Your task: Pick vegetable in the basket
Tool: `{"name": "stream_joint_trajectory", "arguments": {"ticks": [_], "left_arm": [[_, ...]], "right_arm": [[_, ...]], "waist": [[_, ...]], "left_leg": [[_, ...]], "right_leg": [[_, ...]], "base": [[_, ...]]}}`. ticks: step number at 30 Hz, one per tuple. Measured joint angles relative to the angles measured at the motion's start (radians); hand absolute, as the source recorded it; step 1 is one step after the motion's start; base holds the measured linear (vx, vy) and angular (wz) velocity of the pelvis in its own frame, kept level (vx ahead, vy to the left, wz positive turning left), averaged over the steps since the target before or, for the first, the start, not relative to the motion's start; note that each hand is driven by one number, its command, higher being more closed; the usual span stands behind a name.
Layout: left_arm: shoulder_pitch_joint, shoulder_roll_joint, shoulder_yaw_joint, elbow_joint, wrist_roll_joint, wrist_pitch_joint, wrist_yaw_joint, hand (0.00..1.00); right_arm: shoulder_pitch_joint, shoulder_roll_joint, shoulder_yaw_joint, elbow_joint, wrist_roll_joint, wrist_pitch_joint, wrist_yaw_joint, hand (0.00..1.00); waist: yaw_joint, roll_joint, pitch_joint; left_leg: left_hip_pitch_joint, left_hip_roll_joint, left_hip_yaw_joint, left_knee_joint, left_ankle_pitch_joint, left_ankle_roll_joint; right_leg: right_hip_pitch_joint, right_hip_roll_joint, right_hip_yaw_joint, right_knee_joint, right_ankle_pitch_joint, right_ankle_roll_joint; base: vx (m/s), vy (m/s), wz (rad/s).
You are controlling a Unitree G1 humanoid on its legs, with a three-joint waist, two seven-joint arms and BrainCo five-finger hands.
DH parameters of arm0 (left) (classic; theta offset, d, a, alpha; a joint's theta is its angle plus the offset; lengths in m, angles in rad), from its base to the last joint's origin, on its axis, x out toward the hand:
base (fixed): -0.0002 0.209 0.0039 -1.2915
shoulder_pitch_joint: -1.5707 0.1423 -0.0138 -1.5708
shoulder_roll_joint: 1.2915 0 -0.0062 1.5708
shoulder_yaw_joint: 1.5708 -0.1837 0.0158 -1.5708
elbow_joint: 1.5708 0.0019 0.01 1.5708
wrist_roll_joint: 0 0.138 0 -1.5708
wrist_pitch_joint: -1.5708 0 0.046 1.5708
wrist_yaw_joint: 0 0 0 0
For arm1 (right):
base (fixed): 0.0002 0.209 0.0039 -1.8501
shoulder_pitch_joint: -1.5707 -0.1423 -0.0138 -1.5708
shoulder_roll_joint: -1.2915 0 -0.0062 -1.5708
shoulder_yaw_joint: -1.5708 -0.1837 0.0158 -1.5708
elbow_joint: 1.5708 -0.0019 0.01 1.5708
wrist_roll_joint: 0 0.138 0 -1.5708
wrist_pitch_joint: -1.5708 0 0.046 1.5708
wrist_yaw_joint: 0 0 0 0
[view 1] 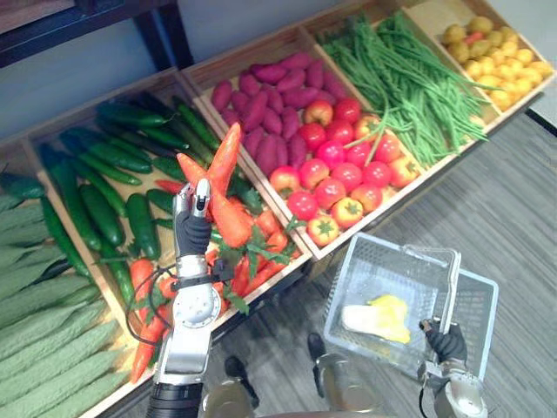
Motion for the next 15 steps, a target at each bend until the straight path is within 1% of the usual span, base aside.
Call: {"name": "stream_joint_trajectory", "arguments": {"ticks": [1,2,3,4,5,6,7,8,9,10,11,12,13,14,15], "left_arm": [[0.01,-0.004,-0.029,-0.008,-0.019,-0.006,-0.015,1.0],[0.01,-0.004,-0.043,-0.008,-0.031,-0.008,-0.016,1.0],[0.009,-0.006,-0.065,-0.008,-0.042,-0.008,-0.017,1.0],[0.009,-0.008,-0.078,-0.008,-0.052,-0.012,-0.021,1.0],[0.01,-0.008,-0.087,-0.007,-0.07,-0.013,-0.029,1.0],[0.009,-0.008,-0.094,-0.007,-0.077,-0.014,-0.035,1.0],[0.006,-0.008,-0.101,-0.001,-0.086,-0.02,-0.037,1.0],[0.006,-0.008,-0.101,0.009,-0.092,-0.024,-0.037,1.0],[0.001,-0.011,-0.099,0.04,-0.102,-0.029,-0.038,1.0],[-0.002,-0.013,-0.096,0.054,-0.11,-0.029,-0.038,1.0],[-0.005,-0.021,-0.078,0.08,-0.117,-0.029,-0.038,1.0],[-0.025,-0.03,-0.079,0.135,-0.122,-0.028,-0.044,1.0],[-0.039,-0.038,-0.081,0.166,-0.123,-0.027,-0.053,1.0],[-0.061,-0.044,-0.087,0.201,-0.129,-0.027,-0.061,1.0],[-0.083,-0.039,-0.1,0.224,-0.134,-0.027,-0.074,1.0]], "right_arm": [[0.0,0.001,0.0,-0.045,-0.002,0.0,-0.008,1.0],[-0.001,0.001,0.0,-0.063,-0.004,0.0,-0.014,1.0],[-0.008,0.004,-0.001,-0.096,-0.009,0.0,-0.026,1.0],[-0.011,0.006,-0.001,-0.118,-0.014,0.0,-0.032,1.0],[-0.017,0.011,-0.001,-0.131,-0.028,0.0,-0.043,1.0],[-0.028,0.016,-0.001,-0.135,-0.035,0.0,-0.051,1.0],[-0.037,0.016,-0.002,-0.133,-0.049,0.0,-0.058,1.0],[-0.056,0.015,-0.008,-0.118,-0.052,0.0,-0.065,1.0],[-0.094,0.009,-0.03,-0.088,-0.06,0.0,-0.072,1.0],[-0.117,0.0,-0.035,-0.07,-0.067,0.0,-0.078,1.0],[-0.173,-0.022,-0.032,-0.02,-0.074,0.001,-0.084,1.0],[-0.22,-0.047,-0.033,0.019,-0.081,0.002,-0.088,1.0],[-0.237,-0.064,-0.032,0.034,-0.087,0.002,-0.088,1.0],[-0.266,-0.082,-0.025,0.054,-0.087,0.002,-0.087,1.0],[-0.278,-0.09,-0.012,0.063,-0.086,0.002,-0.087,1.0]], "waist": [[0.002,0.0,-0.004],[0.002,0.001,-0.006],[0.002,0.002,-0.016],[0.002,0.002,-0.018],[0.001,0.001,-0.019],[0.0,0.001,-0.019],[-0.001,0.001,-0.021],[-0.007,0.005,-0.028],[-0.009,0.021,-0.044],[-0.008,0.026,-0.045],[-0.007,0.032,-0.047],[-0.012,0.046,-0.055],[-0.014,0.06,-0.058],[-0.03,0.077,-0.059],[-0.038,0.076,-0.061]], "left_leg": [[0.003,0.027,0.053,0.043,-0.031,-0.001],[0.004,0.035,0.075,0.058,-0.041,0.0],[0.007,0.059,0.129,0.079,-0.056,0.005],[0.018,0.065,0.165,0.088,-0.062,0.005],[0.045,0.071,0.208,0.089,-0.066,0.005],[0.073,0.078,0.246,0.09,-0.069,0.002],[0.114,0.079,0.294,0.087,-0.074,-0.006],[0.133,0.08,0.319,0.084,-0.074,-0.007],[0.155,0.081,0.349,0.064,-0.073,-0.008],[0.175,0.077,0.382,0.048,-0.069,-0.014],[0.218,0.072,0.433,0.03,-0.064,-0.023],[0.249,0.067,0.457,0.018,-0.062,-0.027],[0.269,0.064,0.46,0.003,-0.06,-0.028],[0.298,0.068,0.457,0.007,-0.045,-0.024],[0.301,0.094,0.438,0.08,-0.012,0.0]], "right_leg": [[-0.016,0.02,0.045,0.001,0.007,0.006],[-0.027,0.025,0.056,-0.001,0.013,0.012],[-0.059,0.015,0.028,-0.009,0.007,0.011],[-0.081,-0.019,-0.054,-0.008,0.006,0.001],[-0.092,-0.058,-0.151,-0.007,0.011,-0.01],[-0.098,-0.099,-0.265,-0.002,0.019,-0.036],[-0.099,-0.16,-0.44,0.014,0.029,-0.076],[-0.099,-0.209,-0.585,0.029,0.045,-0.121],[-0.097,-0.271,-0.786,0.056,0.056,-0.157],[-0.095,-0.301,-0.875,0.082,0.058,-0.163],[-0.104,-0.318,-0.981,0.132,0.065,-0.16],[-0.119,-0.291,-0.955,0.143,0.04,-0.167],[-0.123,-0.268,-0.927,0.143,0.036,-0.165],[-0.125,-0.235,-0.885,0.142,0.023,-0.161],[-0.124,-0.21,-0.843,0.139,0.016,-0.163]], "base": [[-0.03,0.075,-1.08],[-0.06,0.075,-1.2],[-0.07,0.052,-1.03],[-0.08,0.059,-1.14],[-0.05,0.066,-1.06],[0.01,0.051,-1.19],[0.05,0.049,-1.19],[0.14,-0.012,-1.42],[0.15,-0.04,-1.22],[0.19,-0.126,-1.7],[0.16,-0.174,-1.8],[0.16,-0.182,-1.84],[0.18,-0.164,-1.56],[0.22,-0.128,-1.34],[0.24,-0.118,-1.22]]}}
